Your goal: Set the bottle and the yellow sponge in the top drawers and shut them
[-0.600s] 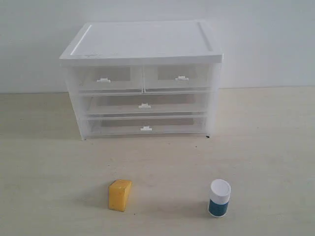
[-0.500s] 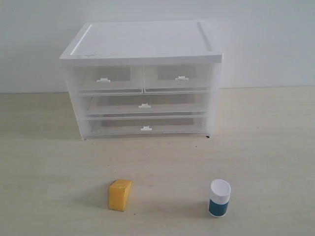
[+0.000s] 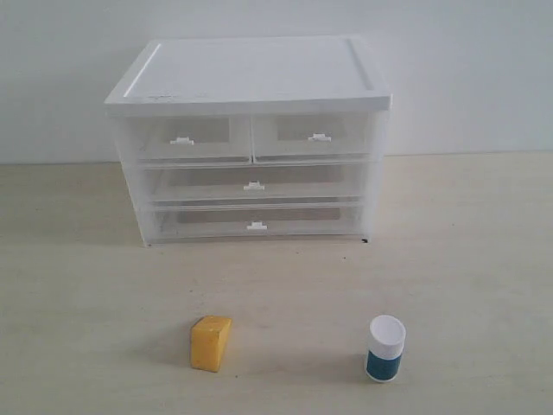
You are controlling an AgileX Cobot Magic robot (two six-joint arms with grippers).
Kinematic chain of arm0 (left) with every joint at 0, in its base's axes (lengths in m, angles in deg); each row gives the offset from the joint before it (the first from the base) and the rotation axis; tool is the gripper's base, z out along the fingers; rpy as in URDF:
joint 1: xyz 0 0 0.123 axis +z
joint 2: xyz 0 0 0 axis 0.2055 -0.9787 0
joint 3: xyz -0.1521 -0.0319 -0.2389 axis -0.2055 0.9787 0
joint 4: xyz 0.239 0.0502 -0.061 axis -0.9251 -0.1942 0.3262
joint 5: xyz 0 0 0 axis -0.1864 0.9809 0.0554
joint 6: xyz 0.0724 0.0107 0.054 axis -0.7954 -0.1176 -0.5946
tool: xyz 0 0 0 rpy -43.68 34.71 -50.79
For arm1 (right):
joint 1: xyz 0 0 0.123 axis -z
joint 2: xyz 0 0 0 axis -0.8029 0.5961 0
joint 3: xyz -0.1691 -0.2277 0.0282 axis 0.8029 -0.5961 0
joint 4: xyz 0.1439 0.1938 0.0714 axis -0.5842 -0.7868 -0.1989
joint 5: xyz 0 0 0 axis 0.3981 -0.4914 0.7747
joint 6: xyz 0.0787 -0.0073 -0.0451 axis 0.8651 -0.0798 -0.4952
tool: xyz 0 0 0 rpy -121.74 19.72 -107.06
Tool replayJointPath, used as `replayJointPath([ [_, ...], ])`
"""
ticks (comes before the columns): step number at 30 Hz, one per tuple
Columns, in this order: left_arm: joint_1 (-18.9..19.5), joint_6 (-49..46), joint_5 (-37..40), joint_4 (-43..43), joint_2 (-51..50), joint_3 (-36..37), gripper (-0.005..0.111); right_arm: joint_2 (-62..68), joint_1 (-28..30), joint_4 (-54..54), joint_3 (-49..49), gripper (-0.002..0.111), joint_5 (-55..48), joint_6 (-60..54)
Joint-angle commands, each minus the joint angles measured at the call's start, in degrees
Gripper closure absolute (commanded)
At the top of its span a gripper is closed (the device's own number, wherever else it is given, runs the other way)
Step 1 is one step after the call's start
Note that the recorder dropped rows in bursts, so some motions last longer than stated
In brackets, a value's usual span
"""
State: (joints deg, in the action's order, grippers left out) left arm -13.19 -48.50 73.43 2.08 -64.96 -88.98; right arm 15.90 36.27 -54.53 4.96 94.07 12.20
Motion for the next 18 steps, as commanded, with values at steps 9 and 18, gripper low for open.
replayJointPath([
  [9, 0.12, -0.37, -0.18, 0.23, 0.22, 0.2, 0.103, 44.32, -0.09, -0.07, 9.75, 0.108, 18.68, -5.53],
  [18, 0.12, -0.37, -0.18, 0.23, 0.22, 0.2, 0.103, 67.08, -14.79, -16.26, 9.75, 0.108, 40.08, -13.35],
])
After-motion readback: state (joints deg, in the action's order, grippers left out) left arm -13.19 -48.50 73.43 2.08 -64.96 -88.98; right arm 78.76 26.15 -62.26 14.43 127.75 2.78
